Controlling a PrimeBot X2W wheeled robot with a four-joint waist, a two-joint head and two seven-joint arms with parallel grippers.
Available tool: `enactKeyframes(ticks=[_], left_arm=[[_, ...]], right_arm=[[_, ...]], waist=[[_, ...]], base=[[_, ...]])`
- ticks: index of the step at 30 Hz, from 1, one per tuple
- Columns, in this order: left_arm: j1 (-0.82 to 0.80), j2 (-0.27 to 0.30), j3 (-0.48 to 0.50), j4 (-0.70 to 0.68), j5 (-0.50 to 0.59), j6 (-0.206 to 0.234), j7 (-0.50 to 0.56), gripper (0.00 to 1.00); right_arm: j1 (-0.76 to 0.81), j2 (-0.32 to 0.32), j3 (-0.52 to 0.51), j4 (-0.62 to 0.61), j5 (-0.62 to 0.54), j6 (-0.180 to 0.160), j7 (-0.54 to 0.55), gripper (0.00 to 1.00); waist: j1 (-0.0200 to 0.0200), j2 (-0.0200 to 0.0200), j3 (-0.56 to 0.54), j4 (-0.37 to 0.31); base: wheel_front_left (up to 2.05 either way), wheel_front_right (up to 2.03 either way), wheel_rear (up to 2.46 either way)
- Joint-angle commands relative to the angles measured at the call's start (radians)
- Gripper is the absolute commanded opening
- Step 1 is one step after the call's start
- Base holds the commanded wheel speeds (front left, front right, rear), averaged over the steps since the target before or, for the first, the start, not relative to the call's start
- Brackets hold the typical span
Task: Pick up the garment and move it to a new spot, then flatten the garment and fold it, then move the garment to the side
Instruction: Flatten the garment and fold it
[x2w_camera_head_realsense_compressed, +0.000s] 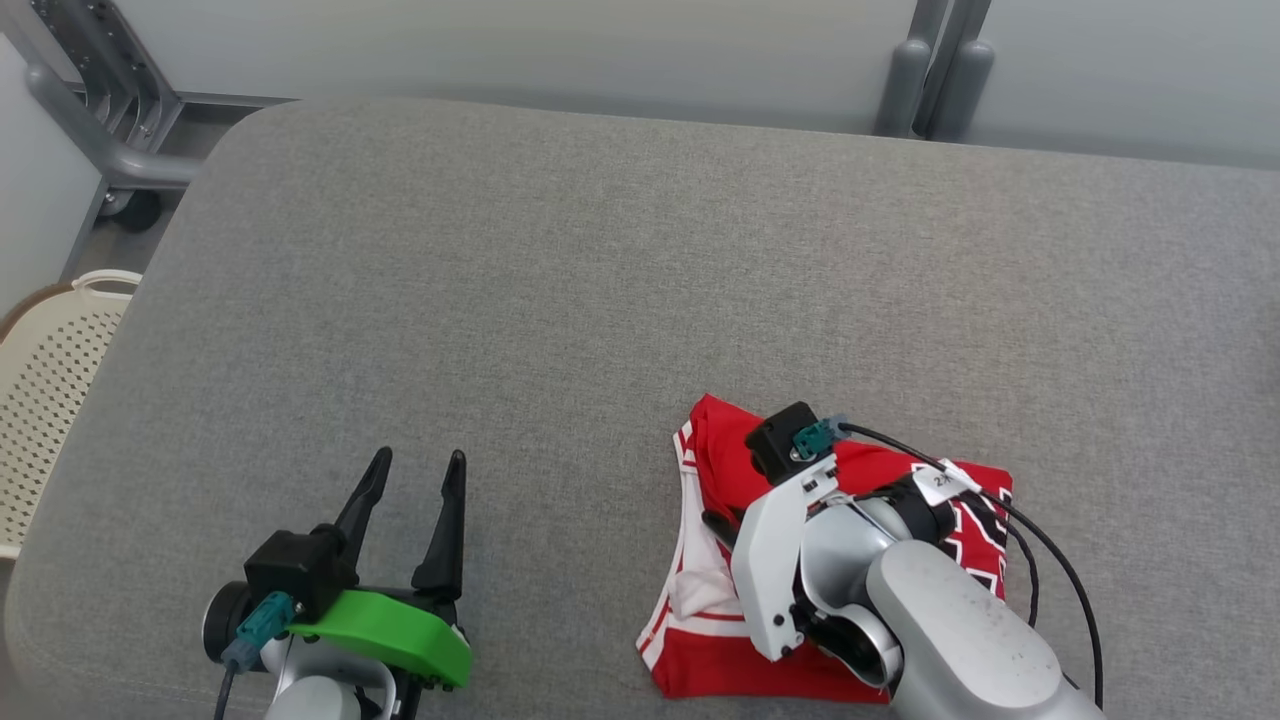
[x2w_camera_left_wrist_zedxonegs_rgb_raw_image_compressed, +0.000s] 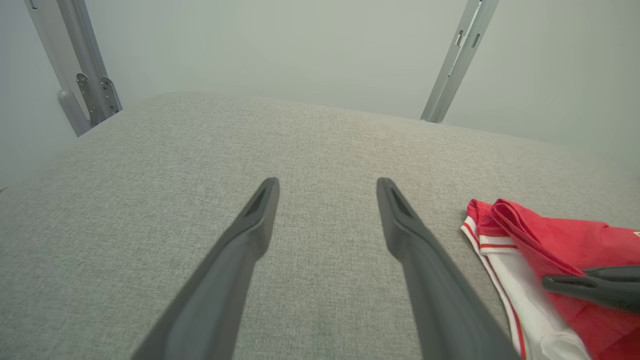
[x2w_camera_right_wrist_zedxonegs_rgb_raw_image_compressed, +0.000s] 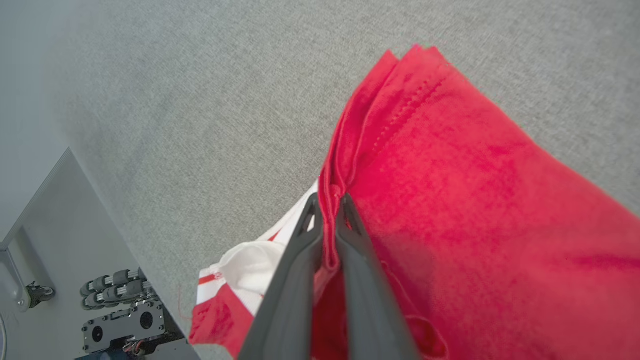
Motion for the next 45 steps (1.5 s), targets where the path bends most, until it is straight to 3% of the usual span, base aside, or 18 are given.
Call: enactKeyframes(ticks=[1, 2, 3, 4, 5, 13, 22, 28, 29, 30, 31, 32, 38, 45], left_arm=[[-0.014, -0.001, 0.000, 0.002, -0.005, -0.002, -0.001, 1.00], [-0.014, -0.002, -0.001, 0.003, -0.006, -0.002, -0.001, 1.00], [-0.014, -0.003, -0.002, 0.004, -0.007, -0.002, -0.001, 1.00], [-0.013, -0.003, -0.002, 0.005, -0.008, -0.002, -0.001, 1.00], [-0.012, -0.003, -0.001, 0.006, -0.009, -0.002, -0.001, 1.00], [0.012, 0.007, 0.021, 0.001, -0.004, -0.002, 0.000, 1.00], [0.030, -0.001, 0.020, -0.003, 0.005, -0.002, -0.001, 1.00], [0.040, -0.007, 0.025, -0.006, 0.005, -0.002, -0.001, 1.00], [0.040, -0.008, 0.026, -0.007, 0.005, -0.002, -0.001, 1.00], [0.041, -0.010, 0.026, -0.008, 0.004, -0.002, -0.001, 1.00], [0.042, -0.010, 0.025, -0.008, 0.003, -0.002, -0.001, 1.00], [0.042, -0.010, 0.025, -0.008, 0.003, -0.002, 0.000, 1.00], [0.036, -0.010, 0.021, -0.008, 0.002, -0.002, -0.001, 1.00], [0.039, -0.004, 0.024, -0.008, -0.008, -0.002, 0.000, 1.00]], right_arm=[[-0.009, -0.001, 0.005, 0.007, 0.008, 0.000, -0.008, 0.00], [-0.011, -0.001, 0.010, 0.011, 0.016, 0.000, -0.009, 0.00], [-0.012, -0.001, 0.015, 0.014, 0.021, 0.000, -0.012, 0.27], [-0.012, -0.001, 0.017, 0.013, 0.032, 0.000, -0.019, 0.99], [-0.011, -0.001, 0.016, 0.010, 0.044, 0.000, -0.025, 1.00], [-0.025, -0.002, -0.067, -0.081, 0.132, 0.000, -0.118, 1.00], [0.103, -0.021, -0.294, -0.184, -0.137, 0.000, -0.134, 1.00], [0.222, -0.045, -0.302, -0.233, -0.225, 0.000, -0.130, 1.00], [0.239, -0.048, -0.300, -0.241, -0.235, 0.000, -0.131, 0.87], [0.253, -0.057, -0.290, -0.247, -0.247, 0.000, -0.132, 0.45], [0.265, -0.062, -0.279, -0.251, -0.254, 0.000, -0.137, 0.11], [0.273, -0.068, -0.262, -0.251, -0.262, -0.001, -0.140, 0.00], [0.253, -0.096, -0.167, -0.202, -0.275, -0.001, -0.178, 0.00], [0.198, -0.077, -0.087, -0.088, -0.235, -0.001, -0.223, 0.00]], waist=[[0.0000, 0.0000, 0.000, 0.003], [0.0000, 0.0000, -0.001, 0.005], [0.0000, 0.0000, -0.001, 0.006], [0.0000, 0.0000, -0.003, 0.007], [0.0000, 0.0000, -0.004, 0.007], [0.0000, 0.0000, -0.022, -0.015], [0.0000, 0.0000, -0.049, -0.042], [0.0000, 0.0000, -0.056, -0.053], [0.0000, 0.0000, -0.055, -0.056], [0.0000, 0.0000, -0.054, -0.057], [0.0000, 0.0000, -0.054, -0.059], [0.0000, 0.0000, -0.053, -0.061], [0.0000, 0.0000, -0.047, -0.064], [0.0000, 0.0000, -0.045, -0.055]], base=[[0.00, 0.00, 0.00], [0.00, 0.00, 0.00], [0.00, 0.00, 0.00], [0.00, 0.00, 0.00], [0.00, 0.00, 0.00], [0.00, 0.00, 0.00], [0.00, 0.00, 0.00], [0.00, 0.00, 0.00], [0.00, 0.00, 0.00], [0.00, 0.00, 0.00], [0.00, 0.00, 0.00], [0.00, 0.00, 0.00], [0.00, 0.00, 0.00], [0.00, 0.00, 0.00]])
